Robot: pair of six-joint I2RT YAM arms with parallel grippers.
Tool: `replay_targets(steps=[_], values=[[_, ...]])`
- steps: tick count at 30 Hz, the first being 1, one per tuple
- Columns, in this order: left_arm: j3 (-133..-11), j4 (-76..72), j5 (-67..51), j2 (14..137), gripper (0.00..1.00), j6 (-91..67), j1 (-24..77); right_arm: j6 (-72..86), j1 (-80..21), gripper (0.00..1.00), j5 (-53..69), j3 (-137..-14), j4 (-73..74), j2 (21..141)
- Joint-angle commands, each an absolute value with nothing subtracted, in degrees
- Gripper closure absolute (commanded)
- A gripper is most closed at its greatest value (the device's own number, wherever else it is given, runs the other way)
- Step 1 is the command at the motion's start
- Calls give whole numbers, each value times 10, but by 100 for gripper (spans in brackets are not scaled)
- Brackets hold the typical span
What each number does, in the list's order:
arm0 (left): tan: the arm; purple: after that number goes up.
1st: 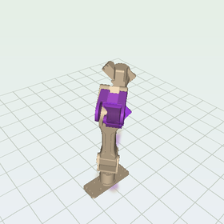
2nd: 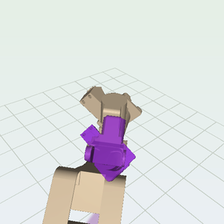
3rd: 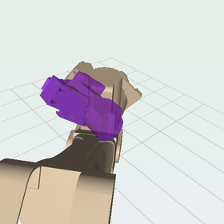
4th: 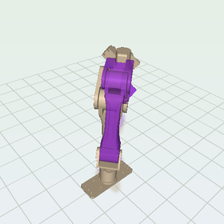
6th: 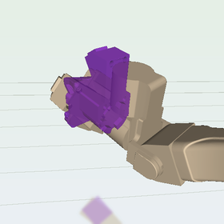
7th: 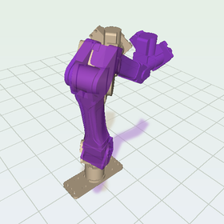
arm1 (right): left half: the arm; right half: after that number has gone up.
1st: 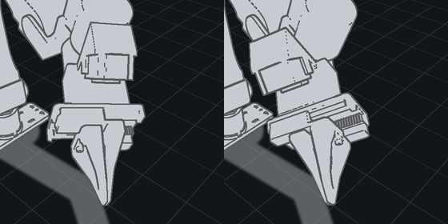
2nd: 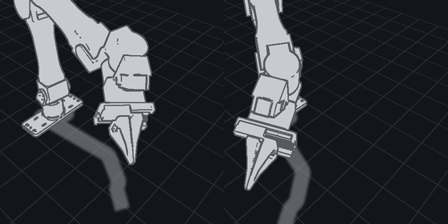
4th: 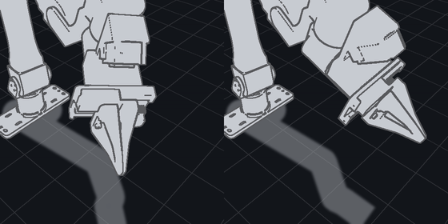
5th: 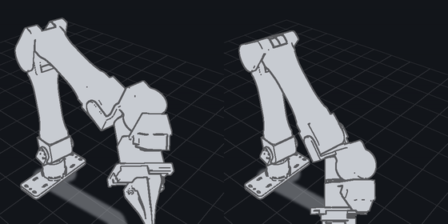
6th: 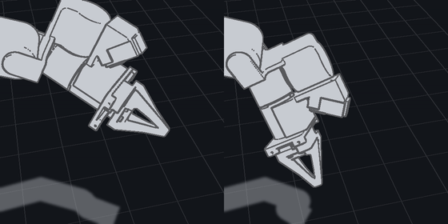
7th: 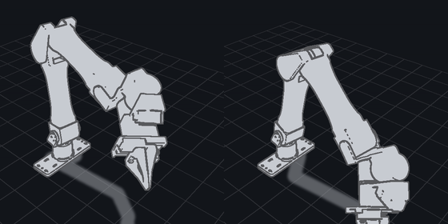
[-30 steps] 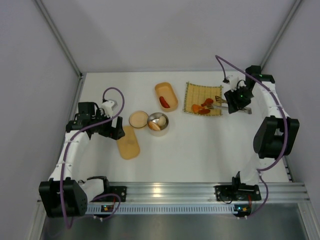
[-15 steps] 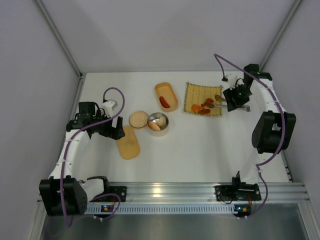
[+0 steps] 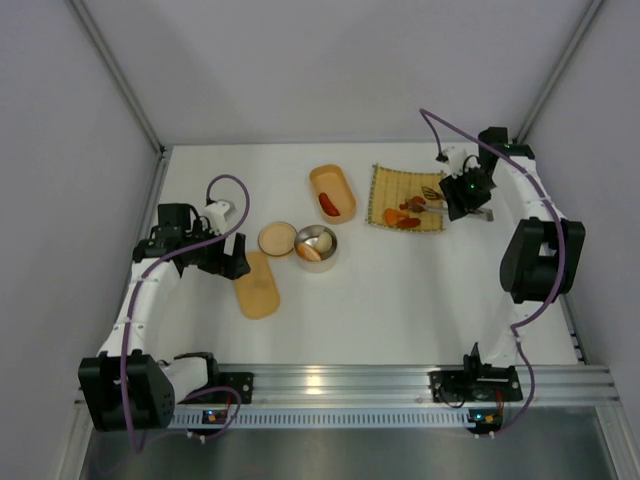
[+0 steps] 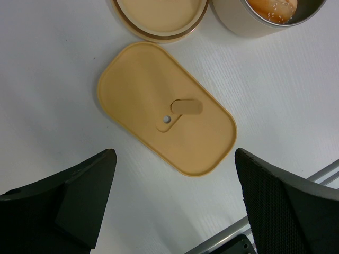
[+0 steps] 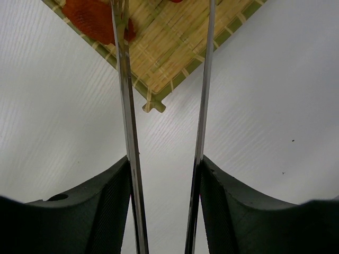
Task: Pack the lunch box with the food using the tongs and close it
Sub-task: Pick up the fake food from the plate.
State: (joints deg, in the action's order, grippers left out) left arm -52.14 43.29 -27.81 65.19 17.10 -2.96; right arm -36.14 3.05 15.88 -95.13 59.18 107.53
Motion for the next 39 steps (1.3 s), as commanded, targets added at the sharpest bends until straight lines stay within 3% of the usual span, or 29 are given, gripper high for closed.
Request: replay_targets(steps=[1,23,33,39], values=[[-538,417,-286,652,2,177,-29,-355,19,51,163,-983,558,1084],[-537,419,-280,649,2,175,-29,-328,18,89,203,-997,609,1048],[-538,417,-281,649,2,175,-29,-289,18,100,221,-1012,612,1026],[-535,416,-280,647,2,176,-29,-241,4,100,247,-1026,601,1009]])
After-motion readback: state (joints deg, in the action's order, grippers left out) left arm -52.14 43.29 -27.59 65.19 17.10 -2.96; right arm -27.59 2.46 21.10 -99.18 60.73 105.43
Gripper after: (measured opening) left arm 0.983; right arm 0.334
